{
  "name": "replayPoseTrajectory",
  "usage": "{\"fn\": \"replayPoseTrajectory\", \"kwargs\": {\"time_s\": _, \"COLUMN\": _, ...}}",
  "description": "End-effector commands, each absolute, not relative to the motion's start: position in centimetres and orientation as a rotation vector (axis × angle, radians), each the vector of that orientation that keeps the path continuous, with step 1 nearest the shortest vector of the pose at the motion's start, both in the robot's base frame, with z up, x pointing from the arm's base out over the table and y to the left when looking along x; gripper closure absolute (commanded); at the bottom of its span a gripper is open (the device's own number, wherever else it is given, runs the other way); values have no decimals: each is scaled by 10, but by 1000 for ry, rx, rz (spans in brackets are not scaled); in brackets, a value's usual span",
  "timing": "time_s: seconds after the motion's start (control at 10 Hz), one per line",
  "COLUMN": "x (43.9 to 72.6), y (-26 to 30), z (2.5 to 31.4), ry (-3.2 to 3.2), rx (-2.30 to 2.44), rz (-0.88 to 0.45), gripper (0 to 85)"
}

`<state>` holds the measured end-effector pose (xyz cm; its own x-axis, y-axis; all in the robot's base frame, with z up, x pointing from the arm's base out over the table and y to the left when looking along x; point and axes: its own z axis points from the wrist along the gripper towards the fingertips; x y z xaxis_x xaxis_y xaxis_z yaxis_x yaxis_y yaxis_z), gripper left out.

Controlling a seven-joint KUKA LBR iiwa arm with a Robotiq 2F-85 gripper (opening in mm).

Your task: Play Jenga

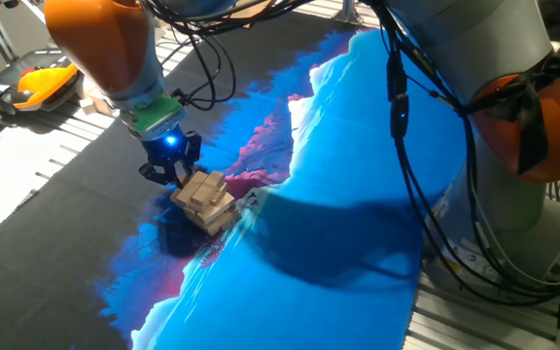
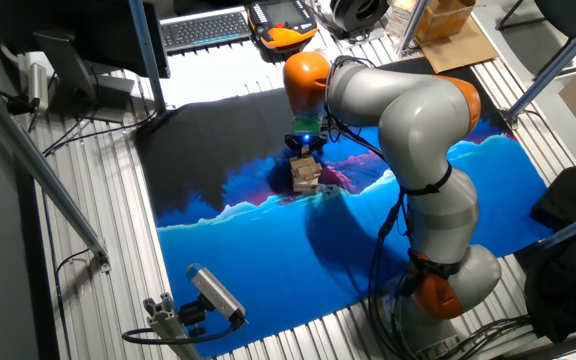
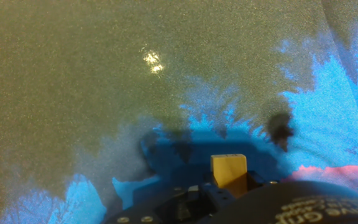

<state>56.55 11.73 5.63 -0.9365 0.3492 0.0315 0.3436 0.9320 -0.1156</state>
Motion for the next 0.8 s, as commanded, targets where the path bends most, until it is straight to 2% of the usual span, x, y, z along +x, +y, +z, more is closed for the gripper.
{"fn": "replayPoseTrajectory", "kwargs": {"time_s": 0.0, "x": 566, "y": 117, "z": 56, "ry": -3037, "rx": -545, "rz": 167, "gripper": 680}}
{"fn": "replayPoseTrajectory", "kwargs": {"time_s": 0.7, "x": 565, "y": 118, "z": 56, "ry": -3035, "rx": -554, "rz": 167, "gripper": 680}}
